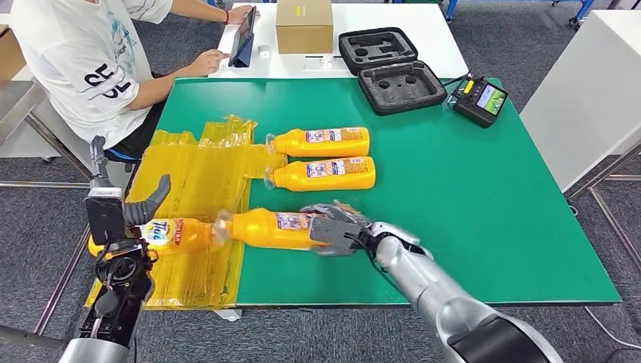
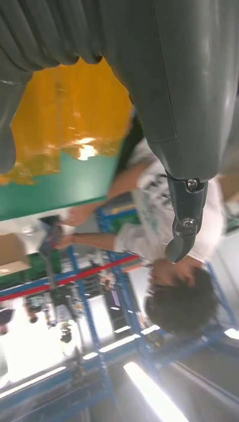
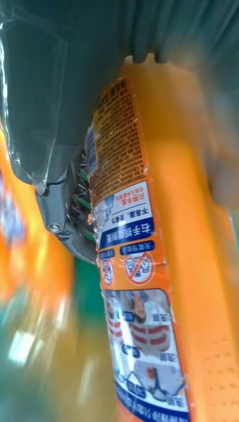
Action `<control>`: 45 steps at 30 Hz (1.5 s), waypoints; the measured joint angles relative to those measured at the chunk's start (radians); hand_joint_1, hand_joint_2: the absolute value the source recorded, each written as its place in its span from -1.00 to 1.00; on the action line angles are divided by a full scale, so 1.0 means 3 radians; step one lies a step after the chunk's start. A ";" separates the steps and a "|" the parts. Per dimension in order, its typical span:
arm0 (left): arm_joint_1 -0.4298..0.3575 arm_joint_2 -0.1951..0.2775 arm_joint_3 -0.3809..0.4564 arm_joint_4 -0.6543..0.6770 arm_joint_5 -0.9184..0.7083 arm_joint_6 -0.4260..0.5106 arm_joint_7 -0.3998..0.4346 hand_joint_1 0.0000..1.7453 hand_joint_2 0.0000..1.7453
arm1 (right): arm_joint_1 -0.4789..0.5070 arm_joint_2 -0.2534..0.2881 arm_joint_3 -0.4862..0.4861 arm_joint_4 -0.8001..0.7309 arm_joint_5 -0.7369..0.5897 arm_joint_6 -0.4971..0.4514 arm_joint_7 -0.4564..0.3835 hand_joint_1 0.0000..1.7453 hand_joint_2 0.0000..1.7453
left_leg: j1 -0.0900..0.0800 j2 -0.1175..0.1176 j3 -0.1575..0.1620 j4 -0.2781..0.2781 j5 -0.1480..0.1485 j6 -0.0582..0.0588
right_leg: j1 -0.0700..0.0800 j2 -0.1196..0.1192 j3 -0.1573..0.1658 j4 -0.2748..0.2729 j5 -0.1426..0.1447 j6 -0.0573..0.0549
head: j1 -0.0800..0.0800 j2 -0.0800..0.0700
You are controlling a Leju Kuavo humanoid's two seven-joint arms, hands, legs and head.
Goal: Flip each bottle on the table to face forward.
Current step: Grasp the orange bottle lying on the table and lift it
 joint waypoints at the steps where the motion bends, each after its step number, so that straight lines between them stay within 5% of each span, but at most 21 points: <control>1: 0.0017 -0.0007 0.0005 0.0001 0.0087 -0.0079 0.0000 -1.00 1.00 | 0.0078 0.0026 -0.0076 -0.0115 -0.0243 0.0016 -0.0100 1.00 1.00 | 0.0000 -0.0001 -0.0004 0.0000 0.0000 0.0000 | 0.0000 -0.0001 -0.0003 0.0000 0.0000 0.0000 | 0.0000 0.0000; 5: 0.0102 -0.0025 0.0042 0.0002 0.0330 -0.0289 0.0000 -1.00 1.00 | 0.0244 0.0104 -0.0318 -0.0516 -0.0832 -0.0005 -0.0176 1.00 1.00 | 0.0002 -0.0001 -0.0011 0.0000 0.0001 -0.0001 | 0.0001 -0.0001 -0.0011 0.0001 0.0000 0.0000 | 0.0000 0.0000; 18: 0.0158 -0.0038 0.0076 0.0002 0.0400 -0.0358 0.0008 -1.00 1.00 | 0.0395 0.0150 -0.0482 -0.0868 -0.0935 -0.0039 -0.0199 1.00 1.00 | -0.0002 -0.0003 -0.0017 0.0000 0.0000 0.0000 | 0.0000 -0.0003 -0.0014 0.0000 0.0000 0.0000 | 0.0000 0.0000; 31: 0.0289 -0.0044 0.0210 -0.0169 0.0882 -0.0739 0.0104 -1.00 1.00 | 0.0458 0.0221 -0.0537 -0.0954 -0.1428 -0.0338 -0.0343 1.00 1.00 | -0.0001 -0.0003 -0.0021 -0.0001 0.0000 0.0000 | 0.0001 -0.0003 -0.0017 0.0001 0.0000 0.0000 | 0.0000 0.0000; 35: 0.0308 -0.0044 0.0176 -0.0224 0.1048 -0.1201 0.0261 -1.00 1.00 | 0.0457 0.0231 -0.0506 -0.0922 -0.1473 -0.0339 -0.0342 1.00 1.00 | -0.0001 -0.0003 -0.0021 -0.0001 0.0000 0.0000 | 0.0000 -0.0003 -0.0017 0.0000 0.0000 0.0000 | 0.0001 0.0000; 42: 0.0411 -0.0044 -0.0239 -0.0284 0.1955 -0.2681 0.1093 -1.00 1.00 | 0.0449 0.0310 -0.0388 -0.0613 -0.1618 -0.0146 -0.0370 1.00 1.00 | -0.0002 -0.0004 -0.0023 0.0000 0.0000 0.0000 | -0.0001 -0.0003 -0.0018 0.0000 0.0000 0.0000 | 0.0000 0.0000; 45: 0.0451 -0.0042 -0.0453 -0.0303 0.2077 -0.2937 0.1308 -1.00 1.00 | 0.0462 0.0363 -0.0344 -0.0494 -0.1663 -0.0099 -0.0380 1.00 1.00 | -0.0002 -0.0004 -0.0024 0.0000 0.0000 0.0001 | -0.0001 -0.0003 -0.0020 0.0000 -0.0001 0.0000 | 0.0000 0.0000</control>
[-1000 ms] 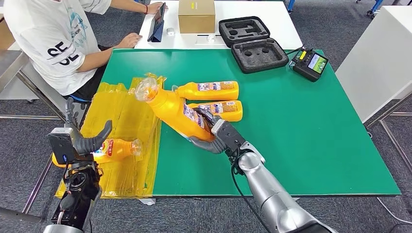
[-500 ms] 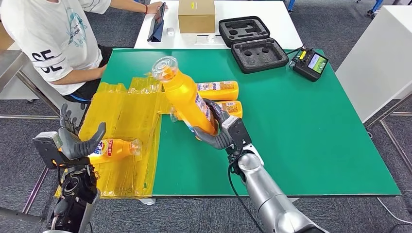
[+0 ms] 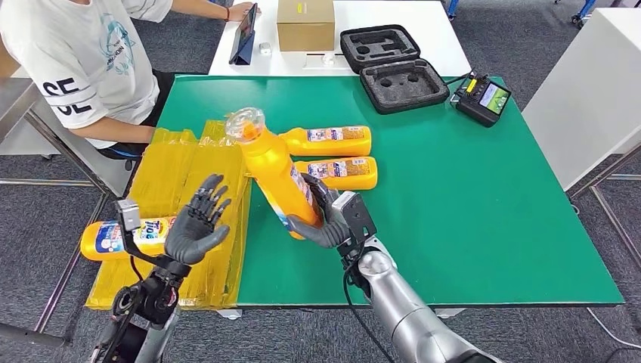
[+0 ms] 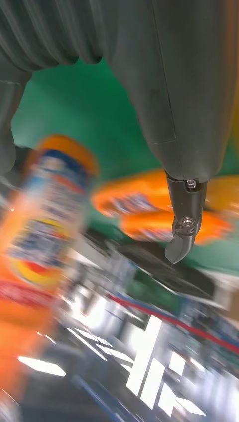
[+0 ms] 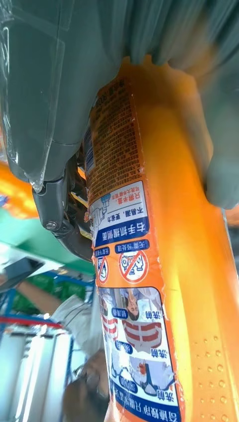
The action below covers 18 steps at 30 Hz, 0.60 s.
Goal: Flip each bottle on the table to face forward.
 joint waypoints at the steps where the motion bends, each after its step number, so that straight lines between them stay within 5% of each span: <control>1: 0.0004 0.0001 -0.0069 -0.0005 0.0011 -0.0040 0.0056 -1.00 1.00 | 0.0011 0.0018 0.0016 0.0028 -0.0010 0.0014 -0.0001 1.00 1.00 | 0.0000 0.0000 0.0000 0.0000 0.0000 0.0000 | 0.0000 0.0000 0.0000 0.0000 0.0000 0.0000 | 0.0000 0.0000; 9: -0.0017 0.0025 -0.0476 -0.0009 0.0107 -0.0152 0.0274 -1.00 1.00 | 0.0129 0.0136 0.0142 0.0147 -0.0018 0.0069 -0.0010 1.00 1.00 | 0.0002 0.0000 -0.0001 -0.0001 0.0000 -0.0001 | 0.0001 0.0000 -0.0004 0.0000 0.0000 0.0000 | 0.0000 0.0000; 18: -0.0057 0.0081 -0.0608 -0.0009 0.0136 -0.0114 0.0286 -1.00 1.00 | 0.0141 0.0167 0.0204 0.0215 0.0008 0.0071 -0.0020 1.00 1.00 | 0.0001 0.0000 -0.0001 0.0000 0.0000 -0.0001 | 0.0000 0.0000 -0.0004 0.0000 0.0000 0.0000 | 0.0000 0.0000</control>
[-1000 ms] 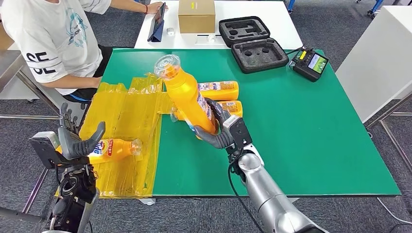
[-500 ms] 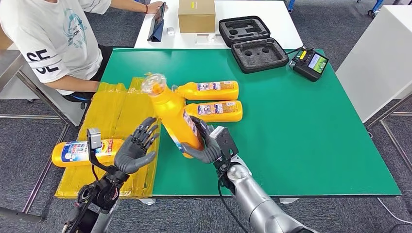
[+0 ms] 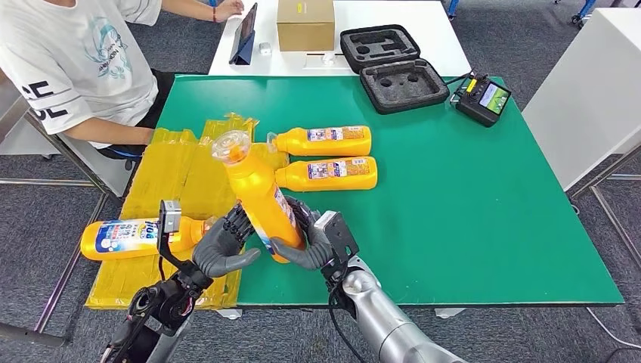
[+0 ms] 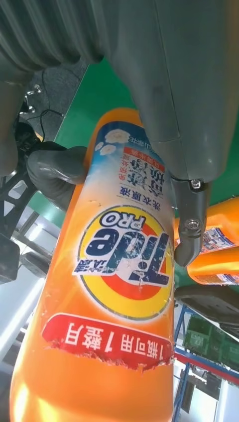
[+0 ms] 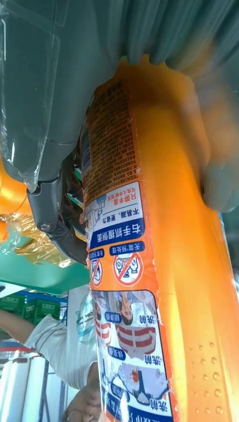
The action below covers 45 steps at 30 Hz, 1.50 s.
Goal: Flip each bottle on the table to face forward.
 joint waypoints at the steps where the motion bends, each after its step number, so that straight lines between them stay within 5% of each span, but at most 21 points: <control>1: -0.0006 0.0002 -0.0007 0.0001 0.0015 0.0020 -0.0001 -1.00 1.00 | 0.0001 0.0007 0.0022 0.0005 0.0031 0.0002 0.0004 1.00 1.00 | 0.0000 0.0000 0.0000 0.0000 0.0000 0.0000 | 0.0000 0.0000 0.0000 0.0000 0.0000 0.0000 | 0.0000 0.0000; 15: -0.0086 -0.0040 0.0025 -0.0010 0.0129 0.0705 -0.0423 -1.00 1.00 | 0.0001 0.0098 0.0457 0.0105 0.0286 -0.0075 0.0144 1.00 1.00 | 0.0001 0.0001 -0.0002 0.0000 0.0000 0.0000 | 0.0000 0.0001 -0.0005 0.0000 0.0000 0.0000 | 0.0000 0.0000; 36: -0.0074 -0.0060 0.0090 -0.0130 0.0320 0.0757 -0.0408 -1.00 1.00 | -0.0017 0.0096 0.0522 0.0203 0.0275 -0.0079 0.0169 1.00 1.00 | 0.0000 0.0001 -0.0003 0.0000 0.0000 0.0000 | 0.0000 0.0001 -0.0005 0.0000 0.0000 0.0000 | 0.0000 0.0000; 37: -0.0074 -0.0060 0.0090 -0.0133 0.0321 0.0759 -0.0408 -0.79 1.00 | -0.0017 0.0096 0.0522 0.0205 0.0275 -0.0079 0.0169 1.00 1.00 | 0.0000 0.0001 -0.0003 0.0000 0.0000 0.0000 | 0.0000 0.0001 -0.0005 0.0000 0.0000 0.0000 | 0.0000 0.0000; 40: -0.0074 -0.0060 0.0090 -0.0135 0.0321 0.0761 -0.0406 0.71 1.00 | -0.0017 0.0096 0.0522 0.0212 0.0275 -0.0079 0.0168 1.00 1.00 | 0.0000 0.0001 -0.0003 0.0000 0.0000 0.0000 | 0.0000 0.0001 -0.0005 0.0000 0.0000 0.0000 | -0.0001 0.0000; 41: -0.0074 -0.0060 0.0089 -0.0135 0.0321 0.0756 -0.0402 1.00 1.00 | -0.0017 0.0096 0.0522 0.0213 0.0274 -0.0079 0.0168 1.00 1.00 | 0.0000 0.0001 -0.0003 0.0000 0.0000 0.0000 | 0.0000 0.0001 -0.0005 0.0000 0.0000 0.0000 | -0.0001 0.0000; 45: -0.0077 -0.0054 0.0064 -0.0137 0.0261 0.0704 -0.0362 1.00 1.00 | -0.0014 0.0096 0.0522 0.0217 0.0264 -0.0083 0.0164 1.00 1.00 | 0.0000 0.0001 -0.0003 0.0000 0.0000 0.0000 | 0.0000 0.0001 -0.0006 0.0000 0.0000 0.0000 | -0.0001 0.0000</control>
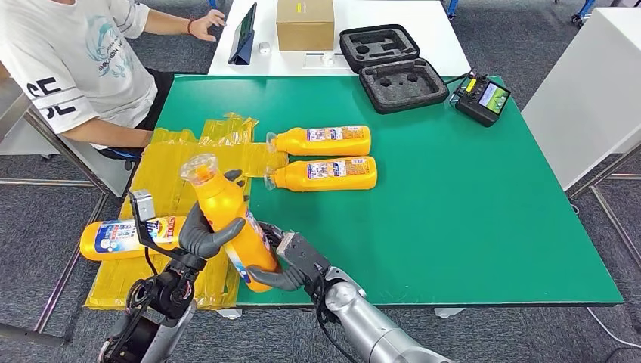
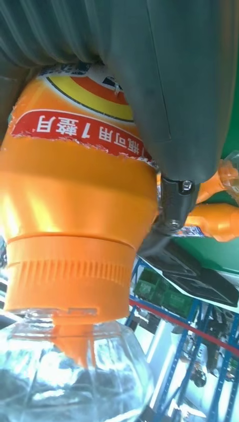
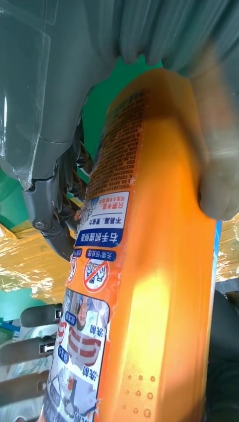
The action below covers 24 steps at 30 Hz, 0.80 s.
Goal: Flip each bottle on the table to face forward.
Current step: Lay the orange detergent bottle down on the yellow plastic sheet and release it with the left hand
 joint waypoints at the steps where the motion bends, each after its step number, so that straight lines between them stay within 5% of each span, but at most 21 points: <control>1: -0.0001 0.0005 -0.0016 -0.0006 -0.0034 -0.0007 0.0006 1.00 1.00 | 0.0002 0.0000 0.0000 0.0001 -0.0001 -0.0007 -0.0002 1.00 1.00 | 0.0000 0.0000 0.0000 0.0000 0.0000 0.0000 | 0.0000 0.0000 0.0000 0.0000 0.0000 0.0000 | 0.0000 0.0000; 2: -0.0004 0.0011 -0.0033 -0.0015 -0.0074 -0.0006 0.0009 1.00 1.00 | 0.0004 0.0000 0.0000 0.0001 -0.0002 -0.0016 -0.0007 0.98 1.00 | 0.0000 0.0000 0.0000 0.0000 0.0000 0.0000 | 0.0000 0.0000 0.0000 0.0000 0.0000 0.0000 | 0.0000 0.0000; 6: -0.0020 0.0036 -0.0098 -0.0078 -0.0223 0.0097 -0.0004 1.00 1.00 | 0.0012 0.0000 0.0002 -0.0003 0.0015 -0.0133 -0.0044 -0.94 1.00 | 0.0000 0.0000 0.0000 0.0000 0.0000 0.0000 | 0.0000 0.0000 0.0000 0.0000 0.0000 0.0000 | 0.0000 0.0000; 7: -0.0022 0.0039 -0.0105 -0.0093 -0.0251 0.0140 -0.0011 1.00 1.00 | 0.0015 0.0000 0.0009 -0.0011 0.0045 -0.0201 -0.0052 -0.94 1.00 | 0.0000 0.0000 0.0000 0.0000 0.0000 0.0000 | 0.0000 0.0000 0.0000 0.0000 0.0000 0.0000 | 0.0000 0.0000; 8: -0.0023 0.0042 -0.0109 -0.0103 -0.0270 0.0179 -0.0017 1.00 1.00 | 0.0018 0.0001 0.0019 -0.0024 0.0084 -0.0281 -0.0059 -0.62 1.00 | 0.0000 0.0000 0.0000 0.0000 0.0000 0.0000 | 0.0000 0.0000 0.0000 0.0000 0.0000 0.0000 | 0.0000 0.0000; 9: -0.0024 0.0043 -0.0111 -0.0110 -0.0281 0.0209 -0.0024 1.00 1.00 | 0.0021 0.0001 0.0034 -0.0042 0.0124 -0.0357 -0.0065 -0.54 1.00 | 0.0000 0.0000 0.0000 0.0000 0.0000 0.0000 | 0.0000 0.0000 0.0000 0.0000 0.0000 0.0000 | 0.0000 0.0000; 11: -0.0024 0.0045 -0.0113 -0.0115 -0.0288 0.0237 -0.0037 1.00 1.00 | 0.0030 0.0001 0.0064 -0.0095 0.0189 -0.0478 -0.0067 -0.54 1.00 | 0.0000 0.0000 0.0000 0.0000 0.0000 0.0000 | 0.0000 0.0000 0.0000 0.0000 0.0000 0.0000 | 0.0001 0.0000; 12: -0.0024 0.0045 -0.0113 -0.0118 -0.0289 0.0245 -0.0042 1.00 1.00 | 0.0036 -0.0001 0.0075 -0.0128 0.0215 -0.0524 -0.0060 -0.83 1.00 | 0.0000 0.0000 -0.0001 0.0000 0.0000 0.0000 | 0.0000 0.0000 0.0000 0.0000 0.0000 0.0000 | 0.0001 0.0000; 13: -0.0024 0.0045 -0.0113 -0.0120 -0.0285 0.0248 -0.0045 1.00 1.00 | 0.0044 -0.0003 0.0083 -0.0164 0.0240 -0.0567 -0.0051 -0.69 1.00 | 0.0000 0.0000 -0.0001 0.0000 0.0000 0.0000 | 0.0000 0.0000 0.0000 0.0000 0.0000 0.0000 | 0.0001 0.0000; 16: -0.0023 0.0046 -0.0112 -0.0121 -0.0258 0.0239 -0.0047 1.00 1.00 | 0.0060 -0.0010 0.0103 -0.0265 0.0311 -0.0664 -0.0038 0.63 1.00 | 0.0000 0.0000 -0.0001 0.0000 0.0000 0.0000 | 0.0000 0.0000 0.0000 0.0000 0.0000 0.0000 | 0.0000 0.0000; 17: -0.0023 0.0046 -0.0112 -0.0120 -0.0248 0.0230 -0.0048 1.00 1.00 | 0.0065 -0.0012 0.0109 -0.0292 0.0323 -0.0690 -0.0040 0.69 1.00 | 0.0000 0.0000 -0.0001 0.0000 0.0000 0.0000 | 0.0000 0.0000 0.0000 0.0000 0.0000 0.0000 | 0.0001 0.0000; 19: -0.0023 0.0046 -0.0111 -0.0120 -0.0235 0.0213 -0.0052 1.00 1.00 | 0.0083 -0.0017 0.0117 -0.0339 0.0327 -0.0740 -0.0045 -0.23 1.00 | 0.0000 0.0000 -0.0001 0.0000 0.0000 0.0000 | 0.0000 -0.0001 0.0000 0.0000 0.0000 0.0000 | 0.0001 0.0000; 20: -0.0024 0.0046 -0.0111 -0.0120 -0.0233 0.0208 -0.0055 1.00 1.00 | 0.0094 -0.0018 0.0117 -0.0359 0.0324 -0.0763 -0.0048 -0.73 0.50 | 0.0000 0.0000 -0.0002 0.0000 0.0000 0.0000 | 0.0000 -0.0001 0.0000 0.0000 0.0000 0.0000 | 0.0001 0.0000; 21: -0.0024 0.0046 -0.0110 -0.0120 -0.0231 0.0206 -0.0058 1.00 1.00 | 0.0105 -0.0019 0.0117 -0.0376 0.0322 -0.0783 -0.0047 -1.00 0.00 | 0.0000 0.0000 -0.0002 0.0000 0.0000 0.0000 | 0.0000 -0.0001 0.0000 0.0000 0.0000 0.0000 | 0.0001 0.0000; 23: -0.0024 0.0047 -0.0108 -0.0120 -0.0226 0.0210 -0.0066 1.00 1.00 | 0.0120 -0.0020 0.0117 -0.0402 0.0331 -0.0843 -0.0041 -1.00 -1.00 | 0.0000 -0.0001 -0.0002 0.0000 0.0000 0.0000 | 0.0000 -0.0001 0.0000 0.0000 0.0000 0.0000 | 0.0001 0.0000; 24: -0.0023 0.0047 -0.0107 -0.0120 -0.0226 0.0221 -0.0078 1.00 1.00 | 0.0126 -0.0020 0.0117 -0.0415 0.0337 -0.0885 -0.0042 -1.00 -1.00 | 0.0000 -0.0001 -0.0002 0.0000 0.0000 0.0000 | 0.0000 -0.0001 0.0000 0.0000 0.0000 0.0000 | 0.0001 0.0000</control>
